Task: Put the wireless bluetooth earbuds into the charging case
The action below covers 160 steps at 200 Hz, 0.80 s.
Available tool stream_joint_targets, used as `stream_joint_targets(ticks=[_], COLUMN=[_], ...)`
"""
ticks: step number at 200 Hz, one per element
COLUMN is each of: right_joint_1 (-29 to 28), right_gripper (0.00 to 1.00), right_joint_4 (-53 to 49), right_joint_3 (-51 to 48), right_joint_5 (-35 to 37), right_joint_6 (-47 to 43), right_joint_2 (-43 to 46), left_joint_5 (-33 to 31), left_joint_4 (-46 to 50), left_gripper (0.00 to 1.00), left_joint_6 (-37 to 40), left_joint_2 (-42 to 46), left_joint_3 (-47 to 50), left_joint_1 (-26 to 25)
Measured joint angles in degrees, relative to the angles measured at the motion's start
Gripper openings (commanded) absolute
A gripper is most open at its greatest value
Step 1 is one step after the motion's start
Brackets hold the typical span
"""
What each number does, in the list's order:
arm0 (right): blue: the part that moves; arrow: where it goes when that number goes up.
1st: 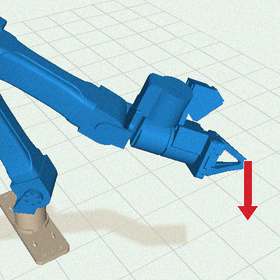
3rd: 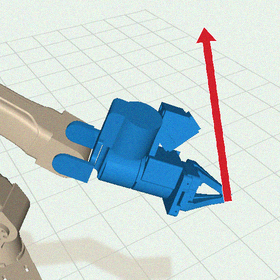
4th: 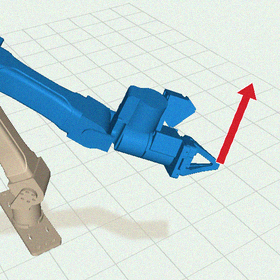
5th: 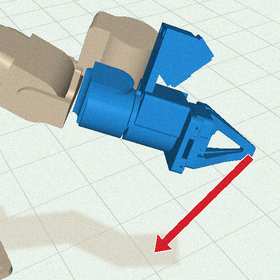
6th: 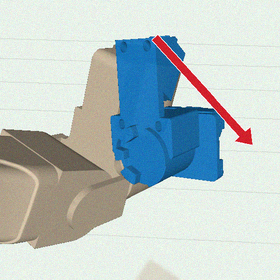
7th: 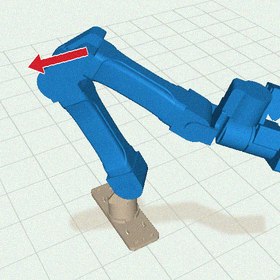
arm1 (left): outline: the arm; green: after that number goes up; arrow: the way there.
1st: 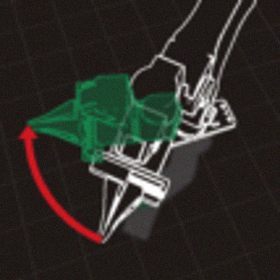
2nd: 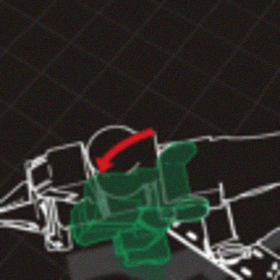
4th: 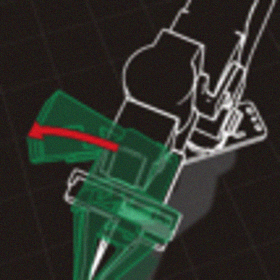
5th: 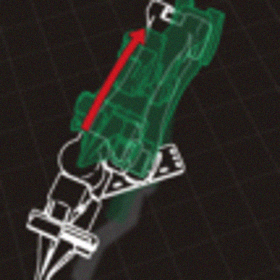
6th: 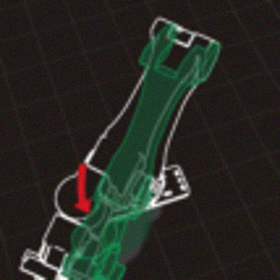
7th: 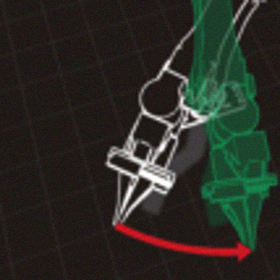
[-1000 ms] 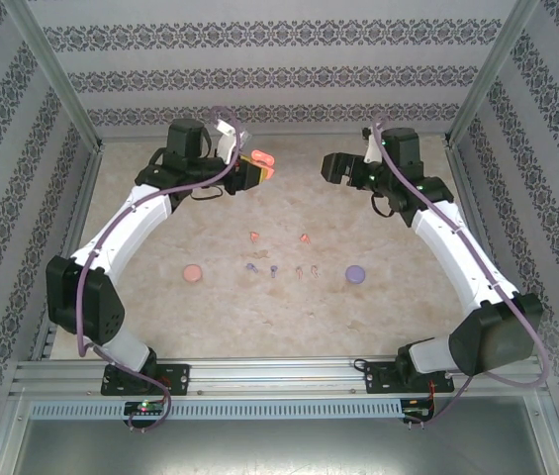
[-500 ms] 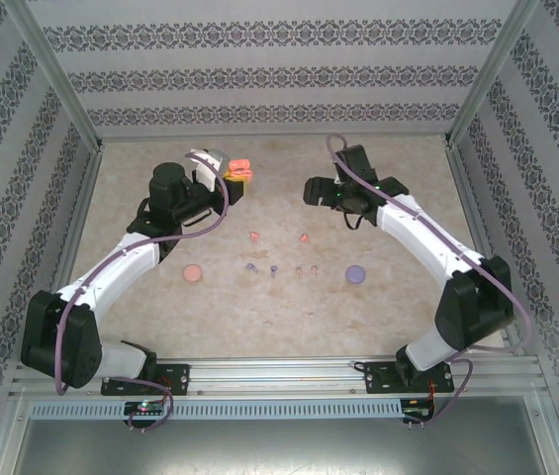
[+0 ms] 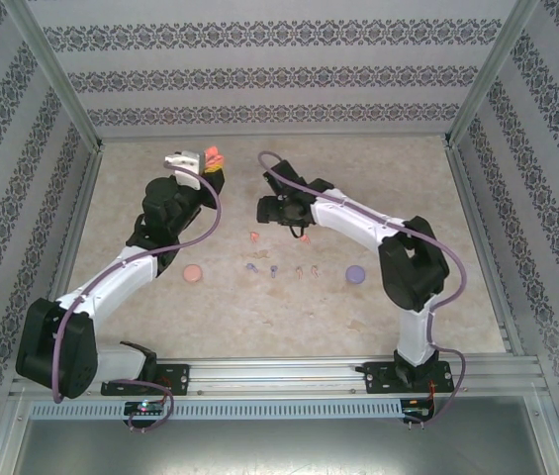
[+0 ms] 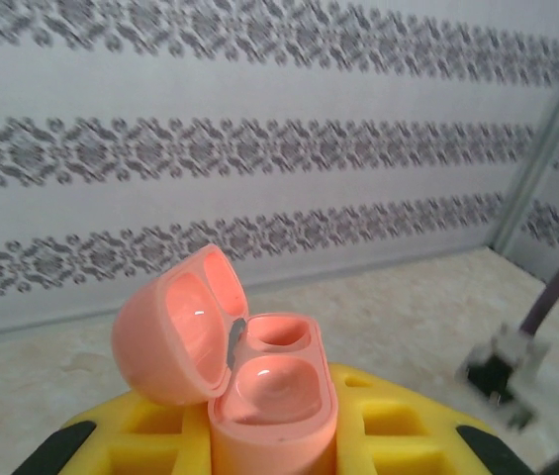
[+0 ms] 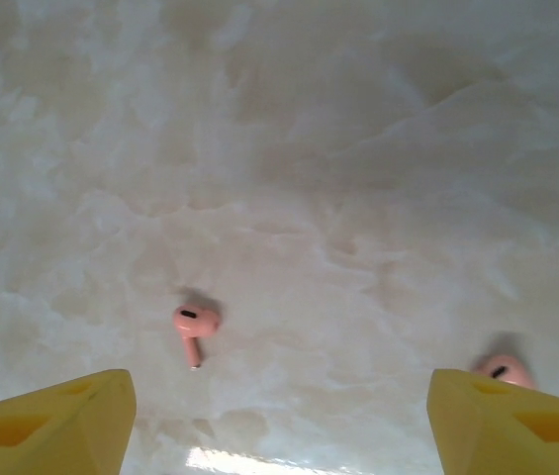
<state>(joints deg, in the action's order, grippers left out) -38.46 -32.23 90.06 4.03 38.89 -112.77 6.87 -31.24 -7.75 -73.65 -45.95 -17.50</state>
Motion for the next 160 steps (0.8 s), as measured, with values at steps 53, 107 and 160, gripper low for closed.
stream_joint_targets(ticks=[53,107,160], right_joint_1=[-4.2,-6.4,-6.8], right_gripper=[0.70,0.54,0.46], right_joint_4=[-5.6,-10.3,-12.6], right_joint_3=[10.8,17.2,21.2], right_joint_5=[3.8,5.9,6.3], right_joint_6=[1.9,4.9,7.9], right_joint_2=[-9.6,-15.7,-19.4], left_joint_5=[-7.1,-9.1,-10.2], left_joint_4=[-5.2,-5.3,-5.3], left_gripper=[0.00,0.00,0.00], left_joint_6=[-3.6,-5.9,-6.4], left_joint_2=[3.8,4.4,4.9], left_joint_3=[2.4,3.1,4.4], left_joint_1=[0.3,0.7,0.7])
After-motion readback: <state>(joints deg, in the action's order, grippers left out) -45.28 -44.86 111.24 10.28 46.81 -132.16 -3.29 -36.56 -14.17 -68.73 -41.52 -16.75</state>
